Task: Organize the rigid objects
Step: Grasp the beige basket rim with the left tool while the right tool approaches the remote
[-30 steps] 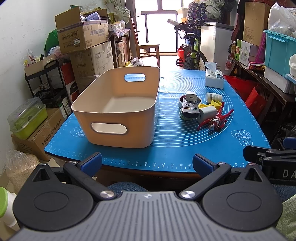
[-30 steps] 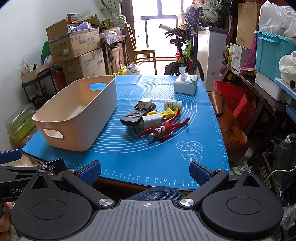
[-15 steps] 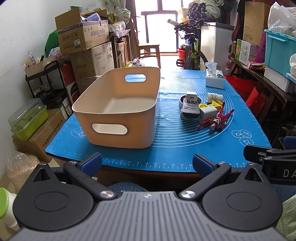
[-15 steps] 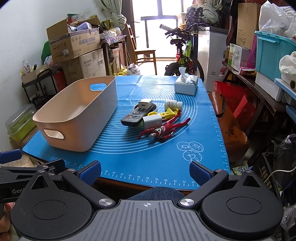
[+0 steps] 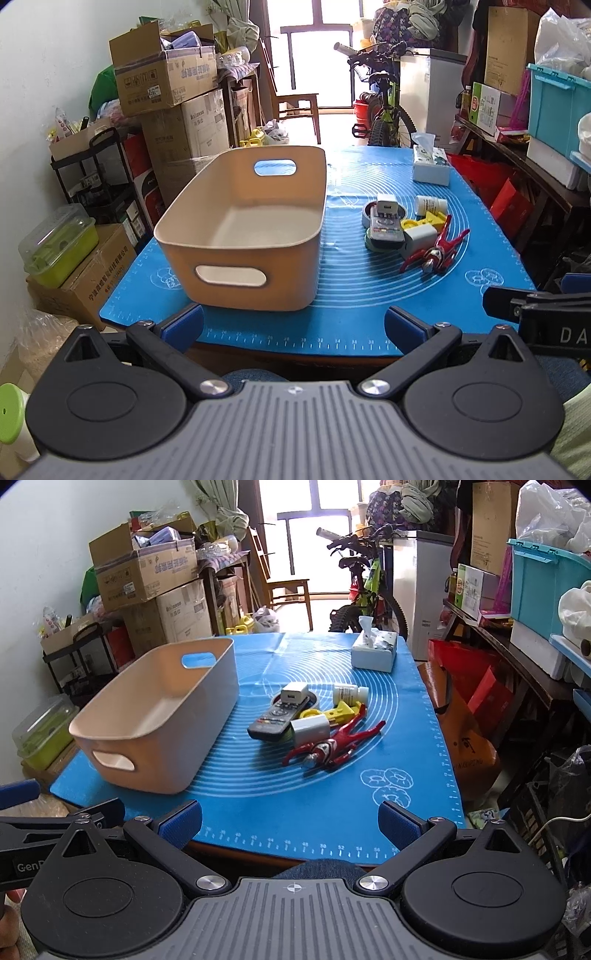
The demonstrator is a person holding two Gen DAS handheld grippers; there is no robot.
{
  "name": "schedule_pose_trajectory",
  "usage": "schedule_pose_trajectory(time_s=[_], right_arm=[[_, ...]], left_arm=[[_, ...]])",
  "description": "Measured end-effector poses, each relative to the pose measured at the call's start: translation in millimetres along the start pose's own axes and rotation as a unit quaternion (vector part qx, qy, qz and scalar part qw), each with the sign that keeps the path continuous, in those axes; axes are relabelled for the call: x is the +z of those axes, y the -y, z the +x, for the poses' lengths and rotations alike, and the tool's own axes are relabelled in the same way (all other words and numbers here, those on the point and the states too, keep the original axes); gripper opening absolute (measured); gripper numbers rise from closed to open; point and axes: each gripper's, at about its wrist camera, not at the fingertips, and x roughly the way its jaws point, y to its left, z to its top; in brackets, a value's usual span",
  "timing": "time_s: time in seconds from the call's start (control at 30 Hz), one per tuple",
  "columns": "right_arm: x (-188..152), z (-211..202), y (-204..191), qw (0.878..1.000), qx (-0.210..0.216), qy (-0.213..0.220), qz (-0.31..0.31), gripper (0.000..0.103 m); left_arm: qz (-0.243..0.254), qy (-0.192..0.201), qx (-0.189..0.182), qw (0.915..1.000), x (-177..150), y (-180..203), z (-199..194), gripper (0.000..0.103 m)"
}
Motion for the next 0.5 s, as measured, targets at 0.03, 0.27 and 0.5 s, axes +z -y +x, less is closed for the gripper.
schedule_pose_trajectory(time_s=[0.03,0.27,0.5], right_arm=[[3.4,-2.6,0.5,1.000,0.003,0.009,0.005,0.100],[41.2,-3.6,-1.0,0.999,-0.001,0.047,0.006,0.100],[73.3,36.2,5.3,0.999,-0.014,0.034,0.018,0.101]], left_arm=[[0.001,0.001,0.000,1.0000,3.6,-2.1,-0.5,0.103],[0.002,0.016,0.011,0.9998,45.6,-22.7,0.4,0.103],[-0.017,-0.008,0.014,0.9997,92.0,-59.7,30.9,0.103]])
